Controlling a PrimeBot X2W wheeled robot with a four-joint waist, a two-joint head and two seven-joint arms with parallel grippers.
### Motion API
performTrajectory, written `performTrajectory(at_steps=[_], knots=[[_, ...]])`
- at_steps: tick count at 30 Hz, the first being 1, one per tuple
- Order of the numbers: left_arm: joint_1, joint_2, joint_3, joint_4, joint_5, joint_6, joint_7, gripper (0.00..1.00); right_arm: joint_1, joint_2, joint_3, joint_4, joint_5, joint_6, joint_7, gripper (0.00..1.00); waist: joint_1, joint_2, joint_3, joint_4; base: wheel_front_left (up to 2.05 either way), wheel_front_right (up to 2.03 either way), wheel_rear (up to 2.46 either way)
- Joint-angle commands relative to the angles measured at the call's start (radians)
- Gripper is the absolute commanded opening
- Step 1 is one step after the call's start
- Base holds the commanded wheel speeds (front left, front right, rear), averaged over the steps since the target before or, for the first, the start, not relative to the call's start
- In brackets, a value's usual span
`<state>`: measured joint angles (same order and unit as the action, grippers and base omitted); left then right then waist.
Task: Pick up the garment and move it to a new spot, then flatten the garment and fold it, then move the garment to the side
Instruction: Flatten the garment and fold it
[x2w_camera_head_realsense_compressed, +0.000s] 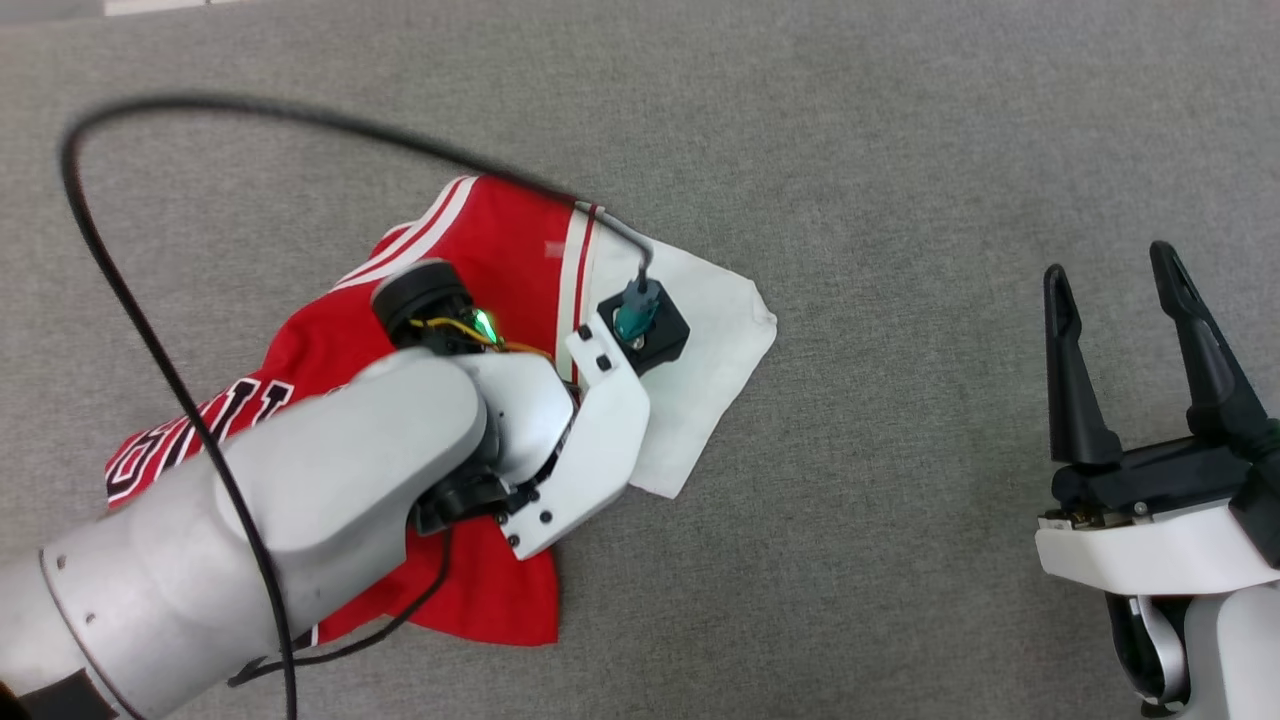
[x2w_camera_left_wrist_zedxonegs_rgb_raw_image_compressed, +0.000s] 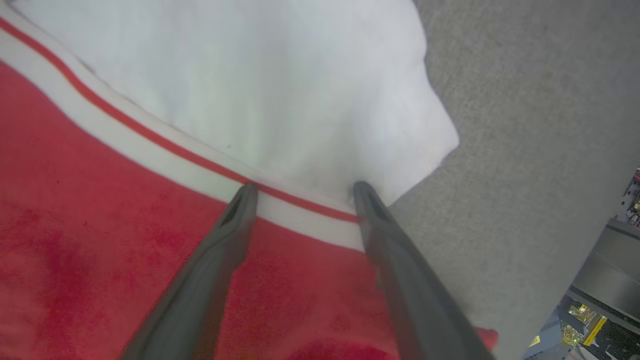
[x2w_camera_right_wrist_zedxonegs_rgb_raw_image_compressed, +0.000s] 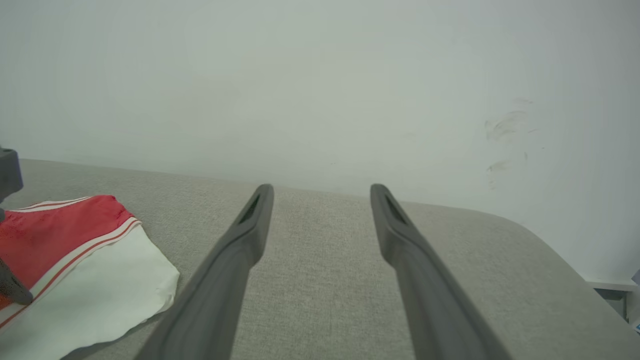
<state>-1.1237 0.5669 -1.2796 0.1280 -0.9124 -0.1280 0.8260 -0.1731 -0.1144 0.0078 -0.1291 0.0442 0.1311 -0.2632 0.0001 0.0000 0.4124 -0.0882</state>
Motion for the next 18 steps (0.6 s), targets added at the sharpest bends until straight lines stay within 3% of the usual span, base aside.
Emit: performTrajectory(at_steps=[1, 4, 5, 6, 10, 18], knots=[[0.080, 0.005, -0.010, -0.013, 0.047, -0.001, 0.066, 1.00, -0.024, 0.008, 0.004, 0.000, 0.002, -0.001, -0.002, 1.00, -0.0001, 0.0000, 0.034, -0.021, 0.00, 0.00, 0.00], [0.136, 0.005, -0.022, -0.013, 0.084, -0.002, 0.099, 1.00, -0.032, 0.011, 0.005, 0.001, -0.001, -0.001, -0.002, 1.00, -0.0001, 0.0000, 0.044, -0.024, 0.00, 0.00, 0.00], [0.148, 0.007, -0.024, -0.016, 0.104, -0.002, 0.110, 0.95, -0.034, 0.012, 0.007, 0.002, -0.003, -0.001, -0.002, 1.00, -0.0001, 0.0000, 0.046, -0.025, 0.00, 0.00, 0.00], [0.154, 0.006, -0.025, -0.019, 0.113, -0.002, 0.103, 0.00, -0.035, 0.012, 0.007, 0.004, -0.004, -0.001, -0.002, 1.00, -0.0001, 0.0000, 0.046, -0.026, 0.00, 0.00, 0.00], [0.113, 0.001, -0.017, -0.022, 0.125, -0.002, 0.021, 0.00, -0.038, 0.007, 0.006, 0.014, -0.007, -0.001, -0.002, 1.00, -0.0001, 0.0000, 0.030, -0.020, 0.00, 0.00, 0.00], [-0.043, -0.039, -0.002, -0.083, 0.040, -0.001, -0.230, 0.00, -0.011, 0.007, -0.023, 0.005, -0.004, -0.001, -0.002, 1.00, -0.0001, 0.0000, -0.032, -0.012, 0.00, 0.00, 0.00]])
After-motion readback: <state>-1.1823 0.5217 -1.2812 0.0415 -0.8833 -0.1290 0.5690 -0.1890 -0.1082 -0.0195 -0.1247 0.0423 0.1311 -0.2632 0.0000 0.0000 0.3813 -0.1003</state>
